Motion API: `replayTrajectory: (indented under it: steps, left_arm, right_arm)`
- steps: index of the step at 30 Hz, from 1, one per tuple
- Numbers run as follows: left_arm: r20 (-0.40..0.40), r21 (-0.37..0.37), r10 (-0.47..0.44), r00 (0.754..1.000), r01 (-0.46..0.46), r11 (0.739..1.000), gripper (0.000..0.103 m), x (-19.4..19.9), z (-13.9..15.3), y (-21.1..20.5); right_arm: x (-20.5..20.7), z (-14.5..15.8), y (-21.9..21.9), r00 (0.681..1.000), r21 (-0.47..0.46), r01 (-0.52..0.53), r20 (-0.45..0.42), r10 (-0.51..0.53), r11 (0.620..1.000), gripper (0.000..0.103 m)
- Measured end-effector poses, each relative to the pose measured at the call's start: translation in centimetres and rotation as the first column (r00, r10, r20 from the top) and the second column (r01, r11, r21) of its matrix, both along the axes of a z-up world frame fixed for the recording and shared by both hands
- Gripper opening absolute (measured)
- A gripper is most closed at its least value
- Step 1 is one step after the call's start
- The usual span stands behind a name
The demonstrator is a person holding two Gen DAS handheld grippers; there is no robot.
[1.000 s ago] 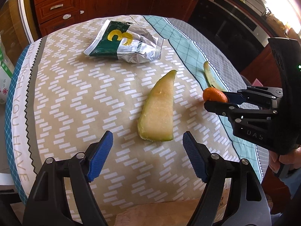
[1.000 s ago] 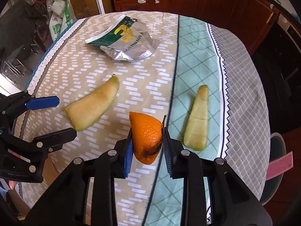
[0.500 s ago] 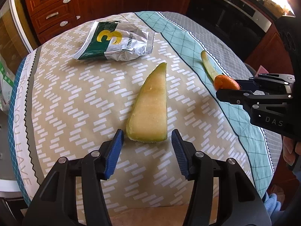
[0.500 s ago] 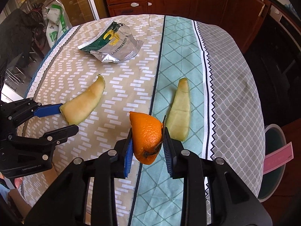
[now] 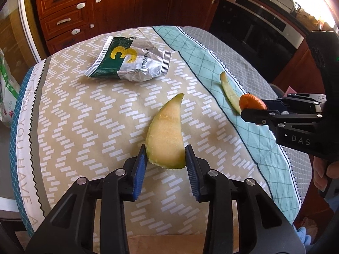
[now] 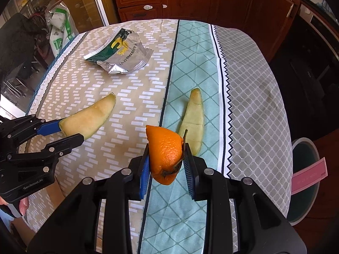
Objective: Collect trash
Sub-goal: 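Grasp the pale green melon rind with the left tool while the right tool holds the peel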
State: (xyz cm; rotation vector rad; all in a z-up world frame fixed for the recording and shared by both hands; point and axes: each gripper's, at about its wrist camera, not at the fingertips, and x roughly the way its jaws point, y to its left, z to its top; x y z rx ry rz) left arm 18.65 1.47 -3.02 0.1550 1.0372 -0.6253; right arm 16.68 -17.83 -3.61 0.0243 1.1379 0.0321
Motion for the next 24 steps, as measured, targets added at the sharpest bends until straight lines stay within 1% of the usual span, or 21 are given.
replayTrajectory:
  steps: [4,7,9,15,18,20,22,24]
  left_arm:
    - [0.025,-0.01,-0.028,0.999,0.029,1.0,0.033,-0.9,1.4,-1.3]
    - [0.011,-0.035,-0.043,0.999,0.043,0.998,0.033,-1.3,1.8,-2.1]
    - [0.02,-0.025,-0.045,0.999,0.045,0.999,0.033,-1.4,1.8,-2.9]
    - [-0.061,-0.05,-0.018,0.998,0.015,0.999,0.033,0.0,0.4,-3.7]
    - [-0.047,-0.016,-0.011,0.999,0.01,1.0,0.033,0.1,0.0,-4.0]
    - [-0.052,0.002,-0.021,0.998,0.021,1.0,0.034,0.4,-0.5,-4.4]
    - [-0.059,0.02,-0.032,0.998,0.033,0.999,0.037,0.7,-0.9,-4.8]
    - [-0.067,0.036,-0.039,0.997,0.042,0.998,0.044,1.0,-1.5,-5.1]
  right_arm:
    - [-0.7,0.6,-1.0,1.0,-0.005,0.026,0.011,-0.026,1.0,0.027]
    - [-1.3,0.8,-1.7,0.999,-0.011,0.042,0.012,-0.041,0.999,0.027]
    - [-1.7,0.7,-2.1,0.999,-0.012,0.05,0.008,-0.049,0.999,0.027]
    - [-2.4,0.5,-2.8,0.998,-0.001,0.06,0.005,-0.06,0.998,0.027]
    - [-2.4,0.4,-2.8,0.998,0.004,0.056,0.007,-0.056,0.998,0.027]
    - [-2.3,0.3,-2.9,0.999,0.005,0.052,0.007,-0.052,0.999,0.027]
    - [-2.2,0.2,-3.1,0.999,0.01,0.054,0.007,-0.054,0.999,0.027]
    - [-2.2,0.2,-3.3,0.998,0.016,0.058,0.007,-0.058,0.998,0.027]
